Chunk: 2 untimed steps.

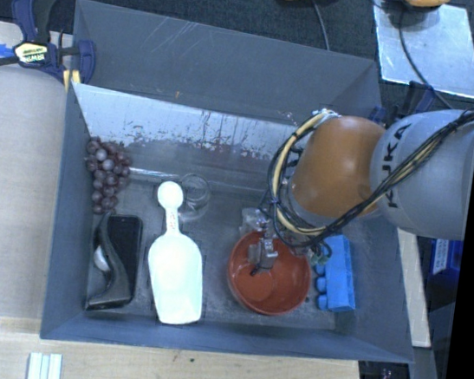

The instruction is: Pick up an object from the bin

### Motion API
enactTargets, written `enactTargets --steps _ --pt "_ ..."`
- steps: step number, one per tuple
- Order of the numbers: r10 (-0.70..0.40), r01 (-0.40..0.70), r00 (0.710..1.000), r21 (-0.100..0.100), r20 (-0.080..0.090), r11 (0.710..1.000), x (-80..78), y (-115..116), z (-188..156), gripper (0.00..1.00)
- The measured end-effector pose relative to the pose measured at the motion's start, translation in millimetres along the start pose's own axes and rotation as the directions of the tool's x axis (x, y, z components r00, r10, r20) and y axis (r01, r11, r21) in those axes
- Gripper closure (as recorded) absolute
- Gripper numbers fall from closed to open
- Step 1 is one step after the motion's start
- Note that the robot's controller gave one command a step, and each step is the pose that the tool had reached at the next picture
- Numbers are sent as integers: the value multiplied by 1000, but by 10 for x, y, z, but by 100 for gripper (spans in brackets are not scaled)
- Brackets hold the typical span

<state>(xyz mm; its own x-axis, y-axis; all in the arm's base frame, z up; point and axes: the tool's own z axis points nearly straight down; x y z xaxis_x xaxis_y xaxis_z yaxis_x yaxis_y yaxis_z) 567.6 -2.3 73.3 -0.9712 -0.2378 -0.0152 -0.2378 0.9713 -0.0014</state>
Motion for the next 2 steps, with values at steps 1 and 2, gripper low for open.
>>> enactTargets --steps 1,2 --pt "3 -3 1000 0 -1 1000 72 -83 -1016 100" --pt "11 -11 1000 -2 -6 1000 -329 44 -1516 100"
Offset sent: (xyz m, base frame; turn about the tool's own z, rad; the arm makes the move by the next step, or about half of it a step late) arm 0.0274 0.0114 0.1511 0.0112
